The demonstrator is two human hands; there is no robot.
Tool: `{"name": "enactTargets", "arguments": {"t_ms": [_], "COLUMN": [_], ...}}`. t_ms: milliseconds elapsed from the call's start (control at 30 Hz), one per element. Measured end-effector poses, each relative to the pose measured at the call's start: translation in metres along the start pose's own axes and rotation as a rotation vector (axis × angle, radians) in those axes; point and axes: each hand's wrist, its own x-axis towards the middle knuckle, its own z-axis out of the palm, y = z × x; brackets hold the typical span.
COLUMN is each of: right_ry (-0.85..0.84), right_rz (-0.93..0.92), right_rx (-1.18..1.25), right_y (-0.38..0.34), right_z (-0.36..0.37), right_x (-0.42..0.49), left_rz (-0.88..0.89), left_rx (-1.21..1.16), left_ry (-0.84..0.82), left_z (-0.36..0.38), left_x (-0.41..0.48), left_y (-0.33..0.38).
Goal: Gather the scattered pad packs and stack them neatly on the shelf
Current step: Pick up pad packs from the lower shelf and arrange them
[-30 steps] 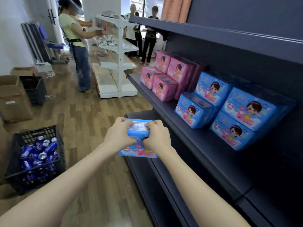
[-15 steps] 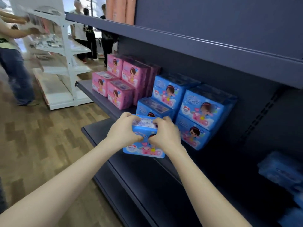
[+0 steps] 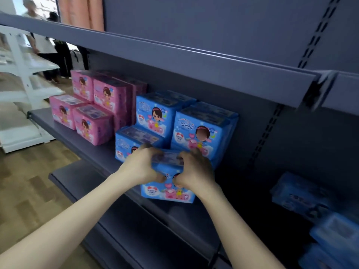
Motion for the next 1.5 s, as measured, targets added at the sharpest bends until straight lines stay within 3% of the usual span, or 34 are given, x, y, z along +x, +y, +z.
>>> {"name": "enactTargets", "arguments": {"t_ms": [167, 467, 900, 1500], "right_ry": [-0.091, -0.045, 0.122, 0.237], "right_rz": [0.077, 0.283, 0.433, 0.467], "right_rx": [-0.003, -0.010, -0.092, -0.092], "right_y": [0.005, -0.001, -0.031, -0.038], "right_z": [-0.005, 0.001, 0.026, 0.038], "right_x": [0.000, 0.001, -0.009, -0.005], "left_rz": [0.090, 0.289, 0.550, 0.617], "left_rx": [0.044, 0.071, 0.379, 0.438], "left_ry": [-0.079, -0.226, -0.122, -0.061], "left_z": [0.000, 0.000, 0.000, 0.008], "left_x": [0.011, 0.037, 0.037, 0.054], "left_y": [0.000, -0.007, -0.028, -0.045]}}
